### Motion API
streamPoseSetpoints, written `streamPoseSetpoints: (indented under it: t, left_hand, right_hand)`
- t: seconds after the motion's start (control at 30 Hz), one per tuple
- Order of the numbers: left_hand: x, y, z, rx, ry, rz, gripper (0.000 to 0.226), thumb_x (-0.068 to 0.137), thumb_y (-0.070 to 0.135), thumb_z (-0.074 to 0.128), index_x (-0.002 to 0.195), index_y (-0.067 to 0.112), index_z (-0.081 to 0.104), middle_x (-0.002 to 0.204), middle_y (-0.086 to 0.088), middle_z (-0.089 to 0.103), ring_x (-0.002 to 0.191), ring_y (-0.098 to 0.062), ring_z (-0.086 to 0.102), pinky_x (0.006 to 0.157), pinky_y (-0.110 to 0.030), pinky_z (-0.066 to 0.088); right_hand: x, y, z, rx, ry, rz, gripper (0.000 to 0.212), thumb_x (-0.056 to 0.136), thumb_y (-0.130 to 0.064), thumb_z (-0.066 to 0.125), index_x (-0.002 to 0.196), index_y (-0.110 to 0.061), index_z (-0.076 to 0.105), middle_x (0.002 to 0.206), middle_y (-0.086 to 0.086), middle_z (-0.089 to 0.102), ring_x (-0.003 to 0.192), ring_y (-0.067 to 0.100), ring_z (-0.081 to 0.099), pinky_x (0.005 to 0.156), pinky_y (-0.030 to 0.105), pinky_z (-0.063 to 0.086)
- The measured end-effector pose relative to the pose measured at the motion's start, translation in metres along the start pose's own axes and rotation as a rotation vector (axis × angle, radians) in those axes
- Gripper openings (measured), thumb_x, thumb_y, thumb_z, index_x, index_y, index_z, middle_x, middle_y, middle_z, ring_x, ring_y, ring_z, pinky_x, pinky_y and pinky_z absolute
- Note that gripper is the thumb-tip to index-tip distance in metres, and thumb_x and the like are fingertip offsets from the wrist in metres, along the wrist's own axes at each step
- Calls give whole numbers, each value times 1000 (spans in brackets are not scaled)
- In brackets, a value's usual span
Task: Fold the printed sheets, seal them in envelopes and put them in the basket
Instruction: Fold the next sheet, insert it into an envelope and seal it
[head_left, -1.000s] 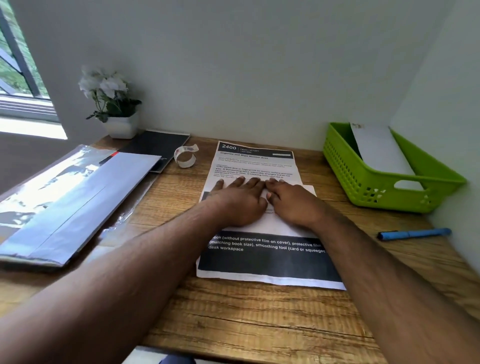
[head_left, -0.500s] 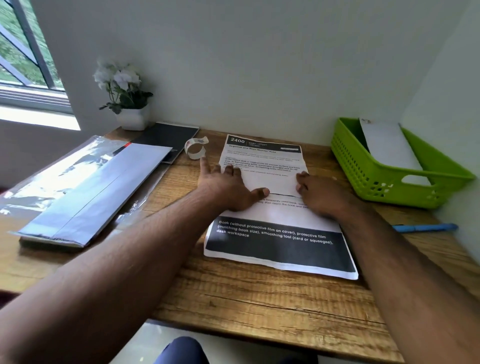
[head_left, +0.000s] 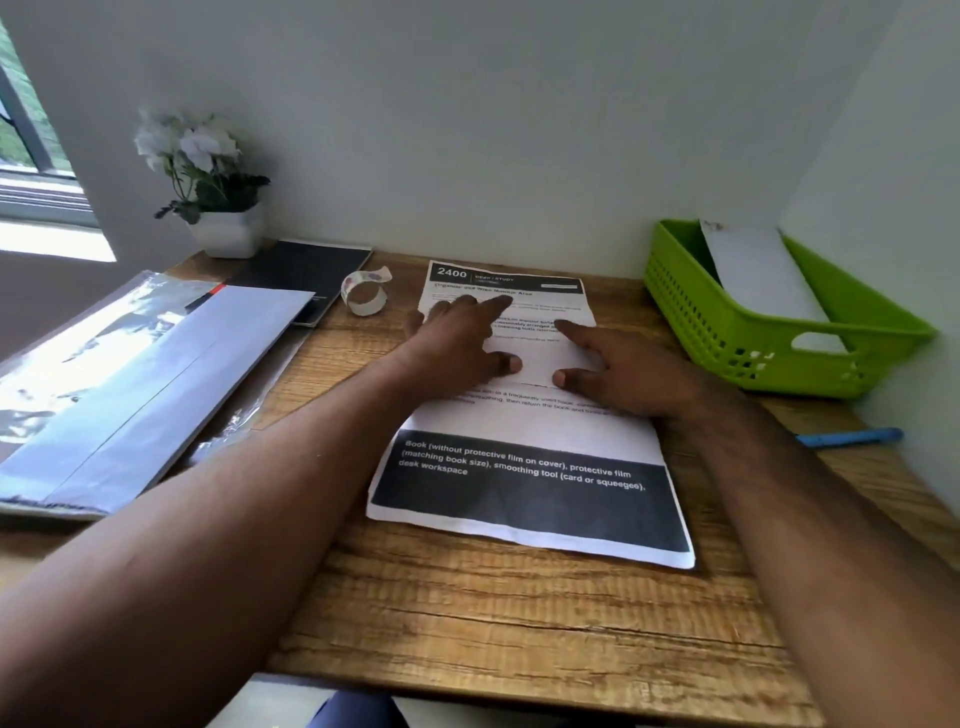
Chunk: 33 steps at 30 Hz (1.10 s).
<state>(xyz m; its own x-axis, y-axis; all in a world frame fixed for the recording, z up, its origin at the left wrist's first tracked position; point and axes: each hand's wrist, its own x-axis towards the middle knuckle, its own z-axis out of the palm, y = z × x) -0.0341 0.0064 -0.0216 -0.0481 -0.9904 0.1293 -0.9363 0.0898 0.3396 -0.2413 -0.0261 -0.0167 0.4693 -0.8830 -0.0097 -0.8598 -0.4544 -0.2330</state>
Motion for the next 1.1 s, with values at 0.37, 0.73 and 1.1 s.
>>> streamPoseSetpoints:
  t: [0.37,0.73,1.1]
  left_hand:
    - [1,6,2,-16,60,27,74,87,46,64,149,41,23,130,9,56,132,-21,39,111,-56,17]
    - [-18,19,-12,59,626,274,7,82,23,72,85,28,74,115,10,65,114,-17,56,99,-41,18]
    - [-13,19,2,-179,-27,-15,13,94,28,52,104,20,56,100,5,54,91,-15,50,75,-29,39]
  right_hand:
    - [0,-3,-8,221,142,-74,90,62,-45,83,140,-38,39,114,-7,56,105,13,52,98,35,44]
    - [-2,-13,-9,-49,757,-255,10,76,-28,68,85,-32,70,102,-12,66,102,11,59,79,29,15]
    - [-12,-16,-11,142,162,-71,23,88,-33,62,107,-25,73,117,-5,68,106,10,59,83,17,39]
